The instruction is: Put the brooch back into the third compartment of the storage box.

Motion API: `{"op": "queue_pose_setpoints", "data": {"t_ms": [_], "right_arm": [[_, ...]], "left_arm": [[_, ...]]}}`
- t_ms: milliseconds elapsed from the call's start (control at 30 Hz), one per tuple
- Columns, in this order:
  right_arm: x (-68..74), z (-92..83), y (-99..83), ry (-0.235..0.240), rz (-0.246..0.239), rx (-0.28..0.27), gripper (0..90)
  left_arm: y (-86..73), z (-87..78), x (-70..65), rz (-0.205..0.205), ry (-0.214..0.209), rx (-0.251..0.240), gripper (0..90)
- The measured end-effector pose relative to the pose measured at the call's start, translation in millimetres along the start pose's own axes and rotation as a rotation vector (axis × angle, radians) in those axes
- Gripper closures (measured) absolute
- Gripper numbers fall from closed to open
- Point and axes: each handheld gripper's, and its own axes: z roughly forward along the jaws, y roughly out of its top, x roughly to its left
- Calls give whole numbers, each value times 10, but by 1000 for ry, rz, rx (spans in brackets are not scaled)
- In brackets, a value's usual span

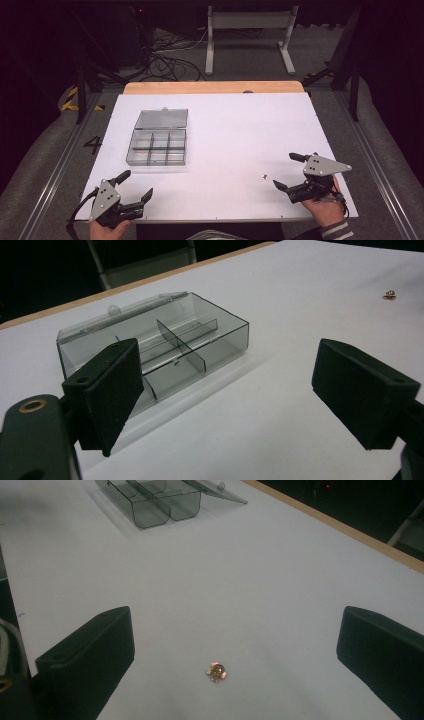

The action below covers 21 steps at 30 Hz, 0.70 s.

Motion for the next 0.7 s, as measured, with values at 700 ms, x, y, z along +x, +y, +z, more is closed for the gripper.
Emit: {"op": "queue_pose_setpoints", "data": {"t_ms": [700], "right_arm": [[-153, 300, 230, 9, 40, 86, 31]], "left_arm": [[-2, 11, -6, -6, -4, 7, 138]]}}
